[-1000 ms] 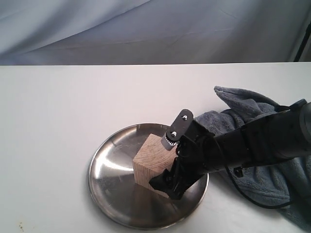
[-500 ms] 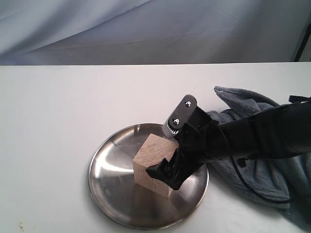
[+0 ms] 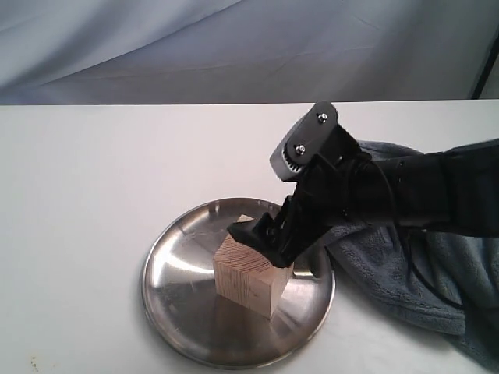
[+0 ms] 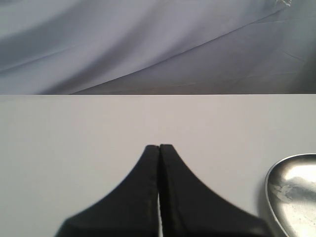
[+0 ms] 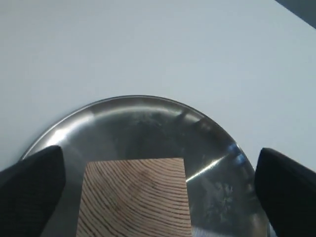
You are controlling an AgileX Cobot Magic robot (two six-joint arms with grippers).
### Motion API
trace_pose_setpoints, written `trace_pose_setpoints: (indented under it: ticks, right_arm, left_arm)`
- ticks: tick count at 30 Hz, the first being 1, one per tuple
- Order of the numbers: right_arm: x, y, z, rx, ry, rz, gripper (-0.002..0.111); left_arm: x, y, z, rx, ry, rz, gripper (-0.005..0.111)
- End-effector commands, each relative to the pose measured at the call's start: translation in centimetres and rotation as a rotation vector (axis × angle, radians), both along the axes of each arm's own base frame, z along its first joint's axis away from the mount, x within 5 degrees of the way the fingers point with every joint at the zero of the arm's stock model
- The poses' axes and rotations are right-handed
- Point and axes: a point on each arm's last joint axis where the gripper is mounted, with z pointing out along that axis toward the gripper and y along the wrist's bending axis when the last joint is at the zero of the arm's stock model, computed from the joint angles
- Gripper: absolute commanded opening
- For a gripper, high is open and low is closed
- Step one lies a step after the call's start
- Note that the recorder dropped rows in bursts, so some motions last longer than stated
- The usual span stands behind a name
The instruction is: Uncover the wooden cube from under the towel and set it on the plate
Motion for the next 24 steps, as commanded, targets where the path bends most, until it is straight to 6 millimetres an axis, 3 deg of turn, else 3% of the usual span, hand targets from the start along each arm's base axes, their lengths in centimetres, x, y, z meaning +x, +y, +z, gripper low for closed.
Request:
trace_pose_setpoints:
  ticks: [1,7,11,17,24]
  right_arm:
    - [1.2,0.2,2.0,0.082,0.034,-0.124,0.072]
    - [3.4,0.2,4.6,0.018,-0.127,-0.188,0.020]
    - [4.6,-0.7,5.3,-0.235,-0.359,-0.149,0.000]
    - [5.9,-3.1,5.8,-0.456,-0.488,-0.336,0.000]
    - [7.2,-5.8,5.5,-0.539,-0.473,-0.519,0.000]
  left_arm:
    - [0.0,0.0,-0.1,-0.008,-0.005,0.003,0.000]
    - [0.0,0.0,-0.1,-0.010,-0.005,0.003,0.000]
    - [0.0,0.0,-0.1,-0.010,-0.005,0.003,0.000]
    - [0.0,0.0,-0.1,-0.010,-0.005,0.003,0.000]
    - [0.0,0.0,-0.1,-0.008,-0.005,0.002,0.000]
